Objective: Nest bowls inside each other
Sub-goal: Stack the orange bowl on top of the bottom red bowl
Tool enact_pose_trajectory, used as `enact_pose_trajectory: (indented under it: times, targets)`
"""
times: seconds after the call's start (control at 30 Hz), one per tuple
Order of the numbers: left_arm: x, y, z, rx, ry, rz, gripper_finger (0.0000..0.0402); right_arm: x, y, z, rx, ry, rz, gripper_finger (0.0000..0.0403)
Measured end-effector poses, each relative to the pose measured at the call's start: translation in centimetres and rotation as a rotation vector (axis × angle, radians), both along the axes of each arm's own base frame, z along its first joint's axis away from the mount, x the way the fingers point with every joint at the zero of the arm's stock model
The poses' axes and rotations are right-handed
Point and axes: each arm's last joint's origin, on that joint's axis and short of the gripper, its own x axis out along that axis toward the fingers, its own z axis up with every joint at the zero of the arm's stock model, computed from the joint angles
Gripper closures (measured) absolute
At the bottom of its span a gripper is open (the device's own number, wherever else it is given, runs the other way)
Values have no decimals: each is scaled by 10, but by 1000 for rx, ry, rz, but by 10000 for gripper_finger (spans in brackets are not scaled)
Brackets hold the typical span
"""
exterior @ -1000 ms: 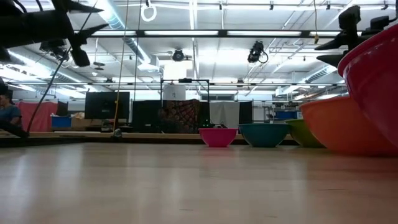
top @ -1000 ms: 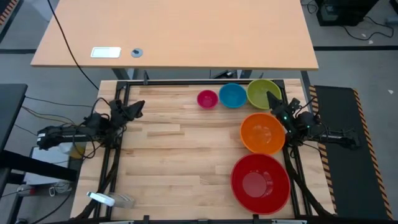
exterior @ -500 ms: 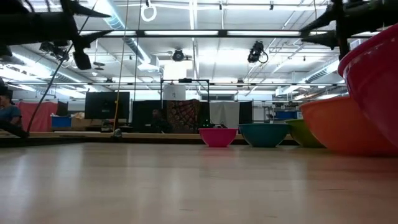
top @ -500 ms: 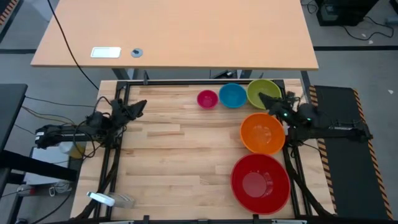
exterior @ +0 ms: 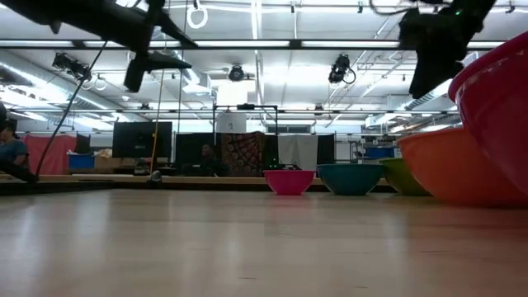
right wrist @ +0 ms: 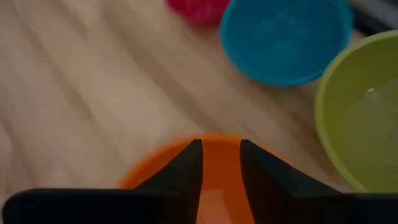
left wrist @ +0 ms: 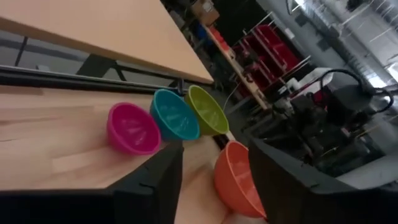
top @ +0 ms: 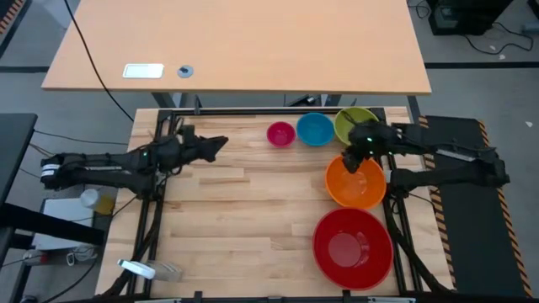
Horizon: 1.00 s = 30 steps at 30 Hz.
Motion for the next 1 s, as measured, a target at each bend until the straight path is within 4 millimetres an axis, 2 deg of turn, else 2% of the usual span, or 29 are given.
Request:
enact_pose_trajectory:
  times: [0.1,0.2,0.33,0.5,0.73,0.87,1.0]
  targets:
    - [10,3,2,-19,16,-16,186,12,-10,-7,32,75,99,274]
    - [17,5,1,-52,31,-69,171,19,-18,-14,104,132,114,250]
    - [23,6,-4,-73,59,-145,170,16,-28,-29,229,302,-75,218]
    - [25,5,-5,-32,88,-193,178,6,-34,-36,248,458,-230,201]
    - [25,4,-3,61,115,-241,182,-2,-44,-40,239,538,-319,195]
    - [25,4,-3,112,138,-256,182,-1,-55,-50,262,599,-362,195]
    - [25,4,-3,121,142,-258,182,8,-65,-65,312,667,-335,195]
